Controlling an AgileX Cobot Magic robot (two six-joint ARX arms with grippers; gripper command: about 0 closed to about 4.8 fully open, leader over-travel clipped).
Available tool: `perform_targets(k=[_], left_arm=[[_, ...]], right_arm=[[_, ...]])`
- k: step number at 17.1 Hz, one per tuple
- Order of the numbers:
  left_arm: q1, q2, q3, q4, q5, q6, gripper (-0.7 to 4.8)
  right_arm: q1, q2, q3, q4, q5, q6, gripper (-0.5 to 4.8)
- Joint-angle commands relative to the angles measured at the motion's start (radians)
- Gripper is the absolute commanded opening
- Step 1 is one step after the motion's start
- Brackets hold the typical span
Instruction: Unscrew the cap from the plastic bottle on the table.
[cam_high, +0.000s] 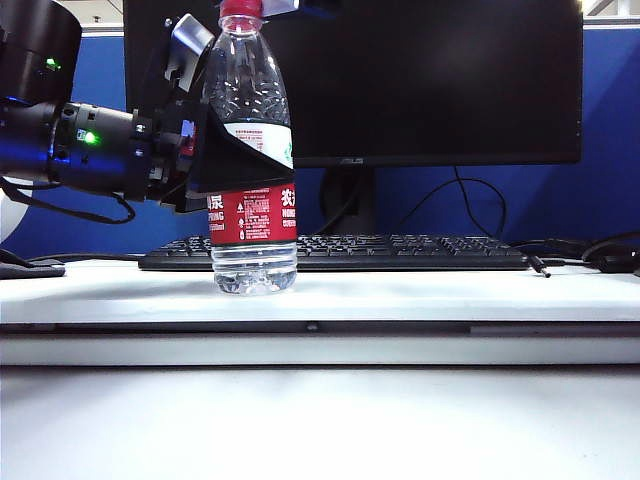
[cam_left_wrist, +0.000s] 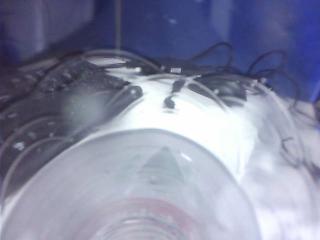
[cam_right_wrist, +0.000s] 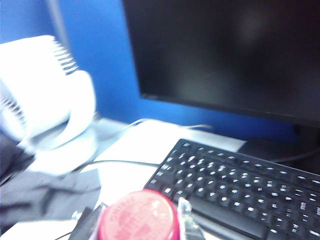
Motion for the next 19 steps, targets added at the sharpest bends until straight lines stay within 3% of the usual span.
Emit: perform_targets(k=[1, 3, 6, 14, 19], left_arm=[[-0.002, 0.008, -0.008, -0.066, -0.003, -0.007, 3.16], [-0.002, 0.008, -0.008, -0.065, -0.003, -0.004, 3.16], [-0.002, 0.008, -0.008, -0.065, -0.003, -0.004, 3.16], [-0.002, 0.008, -0.008, -0.067, -0.003, -0.005, 3.16], [-0.002, 0.008, -0.008, -0.074, -0.003, -0.005, 3.16]], right_arm=[[-0.051, -0.035, -0.002, -0.132, -0.157, -0.023, 1.65], [-0.080, -0.060, -0.002, -0.179, -0.191, -0.045, 1.65], [-0.165, -0.109, -0.002, -0.329, -0.396, -0.080, 1.65], [-0.285, -0.109, -0.002, -0.388, -0.796, -0.136, 1.54], [-0.320, -0.115, -0.001, -0.370, -0.805, -0.135, 1.55]])
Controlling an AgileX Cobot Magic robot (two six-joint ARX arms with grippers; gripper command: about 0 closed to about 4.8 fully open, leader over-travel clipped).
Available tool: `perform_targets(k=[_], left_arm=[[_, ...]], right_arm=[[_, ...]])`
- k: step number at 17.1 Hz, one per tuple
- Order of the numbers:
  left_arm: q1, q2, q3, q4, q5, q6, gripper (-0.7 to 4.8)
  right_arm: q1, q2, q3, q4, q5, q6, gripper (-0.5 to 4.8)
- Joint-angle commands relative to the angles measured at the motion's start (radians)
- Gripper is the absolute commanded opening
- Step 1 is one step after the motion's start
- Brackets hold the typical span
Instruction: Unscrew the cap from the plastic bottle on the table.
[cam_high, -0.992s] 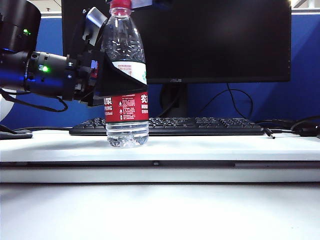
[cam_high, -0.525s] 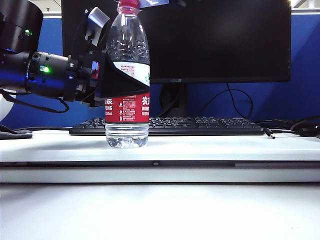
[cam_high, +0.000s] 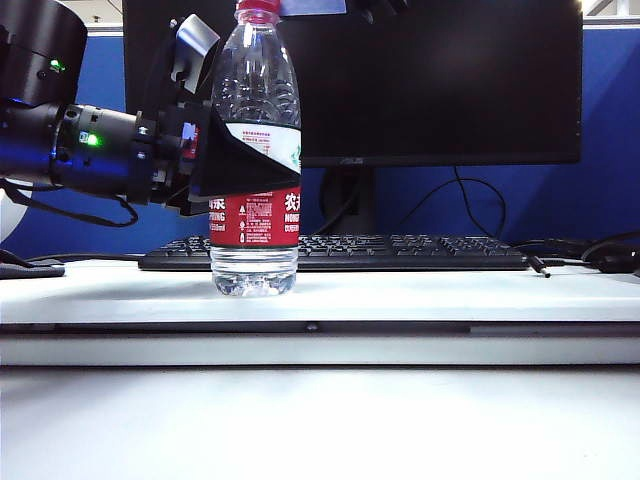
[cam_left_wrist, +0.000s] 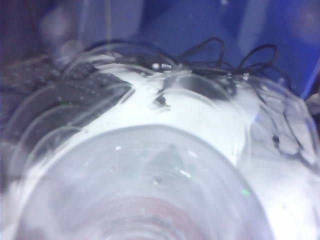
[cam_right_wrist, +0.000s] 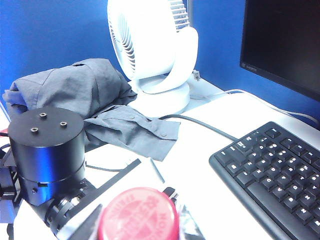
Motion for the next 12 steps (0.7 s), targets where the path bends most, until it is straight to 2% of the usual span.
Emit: perform_targets(k=[1, 12], left_arm=[[0.003, 0.006, -0.008, -0.069, -0.007, -0.016, 3.16], [0.003, 0.006, -0.008, -0.085, -0.008, -0.015, 3.16]], right_arm=[[-0.006, 0.002, -0.013, -0.077, 0.005, -0.002, 1.54], [-0.010, -0.015, -0.013, -0.045, 0.005, 0.005, 1.53]])
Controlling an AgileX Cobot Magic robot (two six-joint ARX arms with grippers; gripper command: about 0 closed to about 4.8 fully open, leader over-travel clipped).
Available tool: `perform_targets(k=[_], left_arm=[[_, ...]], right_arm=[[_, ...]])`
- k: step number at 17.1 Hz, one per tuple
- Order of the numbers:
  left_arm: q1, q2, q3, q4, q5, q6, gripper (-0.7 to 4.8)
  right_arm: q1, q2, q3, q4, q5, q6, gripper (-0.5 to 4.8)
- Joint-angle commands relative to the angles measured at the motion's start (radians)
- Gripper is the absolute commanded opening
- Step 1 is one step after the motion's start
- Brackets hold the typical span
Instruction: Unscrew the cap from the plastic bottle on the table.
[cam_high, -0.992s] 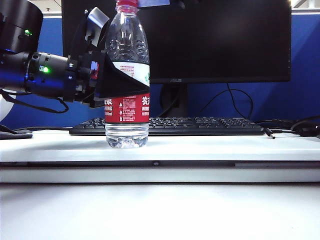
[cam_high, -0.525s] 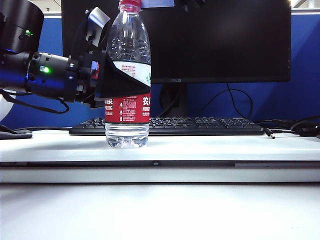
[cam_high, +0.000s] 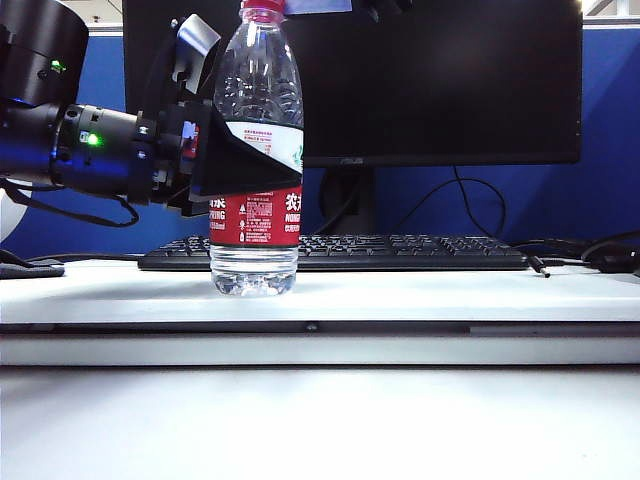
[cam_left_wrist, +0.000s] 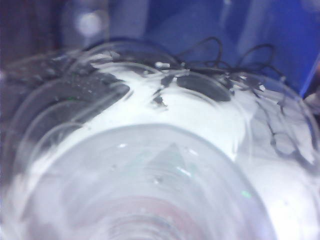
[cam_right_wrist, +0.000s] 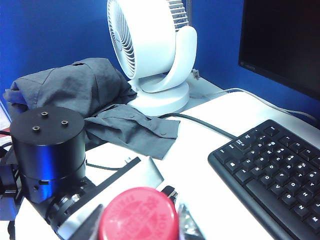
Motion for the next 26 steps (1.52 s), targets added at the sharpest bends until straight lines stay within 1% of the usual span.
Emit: perform_targets(k=[1, 3, 4, 5, 12, 13, 14, 15, 18, 26], left_arm=[[0.004, 0.007, -0.008, -0.075, -0.011, -0.015, 3.16], [0.004, 0.007, -0.008, -0.075, -0.011, -0.015, 3.16], [0.004, 0.007, -0.008, -0.075, -0.011, -0.015, 3.16], [0.004, 0.007, -0.008, -0.074, -0.011, -0.015, 3.16], [0.004, 0.007, -0.007, -0.071, -0.011, -0.015, 3.16], [0.004, 0.007, -0.008, -0.071, -0.011, -0.015, 3.16], [0.004, 0.007, -0.008, -0.071, -0.011, -0.015, 3.16], [0.004, 0.007, -0.008, -0.071, -0.011, -0.015, 3.16], [0.004, 0.007, -0.008, -0.071, -0.011, -0.015, 3.16], [0.004, 0.007, -0.008, -0.071, -0.014, -0.008, 3.16]], right_arm=[[-0.003, -0.001, -0.008, -0.047, 0.005, 0.000, 1.53], [-0.003, -0.001, -0.008, -0.050, 0.006, 0.000, 1.60], [-0.003, -0.001, -0.008, -0.055, 0.005, -0.001, 1.90], [-0.003, -0.001, -0.008, -0.060, 0.005, 0.000, 2.07], [-0.003, -0.001, -0.008, -0.052, 0.006, 0.000, 2.14], [-0.003, -0.001, -0.008, -0.045, 0.006, 0.000, 2.31], [-0.003, -0.001, -0.008, -0.031, 0.006, 0.000, 2.66], [-0.003, -0.001, -0.008, -0.016, 0.009, 0.000, 2.72], [-0.003, -0.002, -0.008, 0.025, 0.029, 0.022, 2.72], [-0.003, -0.001, -0.008, 0.078, 0.028, 0.053, 2.72]])
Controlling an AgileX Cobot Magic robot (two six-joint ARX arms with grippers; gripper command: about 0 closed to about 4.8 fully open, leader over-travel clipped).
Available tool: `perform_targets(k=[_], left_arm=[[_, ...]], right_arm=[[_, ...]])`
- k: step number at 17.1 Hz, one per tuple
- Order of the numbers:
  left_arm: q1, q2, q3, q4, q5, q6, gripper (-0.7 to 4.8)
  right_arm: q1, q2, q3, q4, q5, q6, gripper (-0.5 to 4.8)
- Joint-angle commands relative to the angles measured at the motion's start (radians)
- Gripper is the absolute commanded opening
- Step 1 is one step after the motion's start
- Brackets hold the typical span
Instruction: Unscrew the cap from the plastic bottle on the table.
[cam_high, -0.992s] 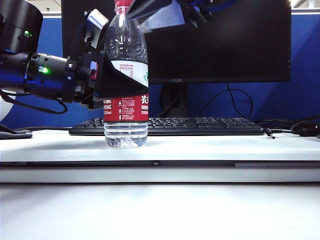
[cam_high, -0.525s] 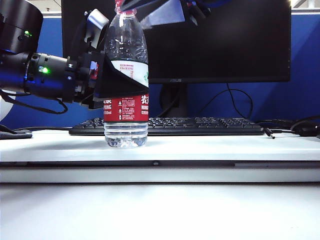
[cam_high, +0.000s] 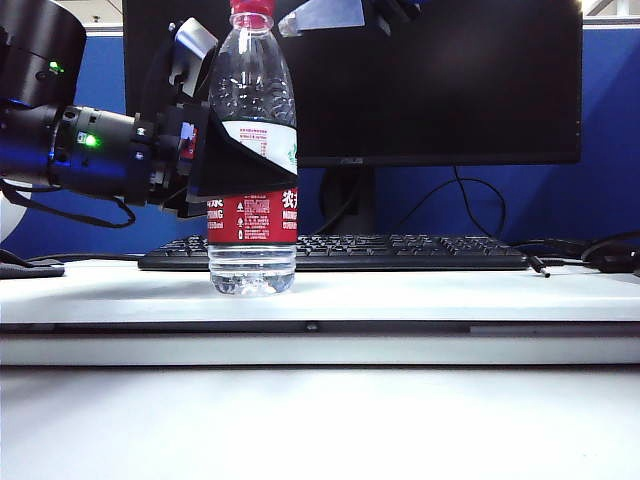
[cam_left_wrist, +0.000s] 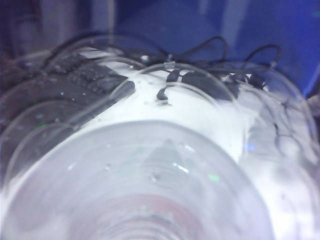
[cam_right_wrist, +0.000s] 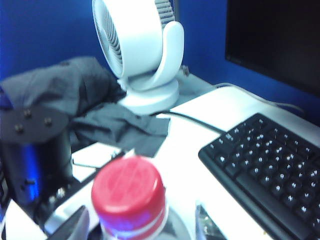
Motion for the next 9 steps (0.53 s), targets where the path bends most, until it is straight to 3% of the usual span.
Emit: perform_targets(k=[1, 9], left_arm=[[0.000, 0.007, -0.008, -0.065, -0.011, 0.000, 3.16], [0.000, 0.007, -0.008, -0.065, -0.011, 0.014, 3.16]], right_arm=[[0.001, -0.005, 0.003, 0.039, 0.001, 0.013, 2.72], [0.006, -0.003, 0.003, 0.068, -0.001, 0.037, 2.51]])
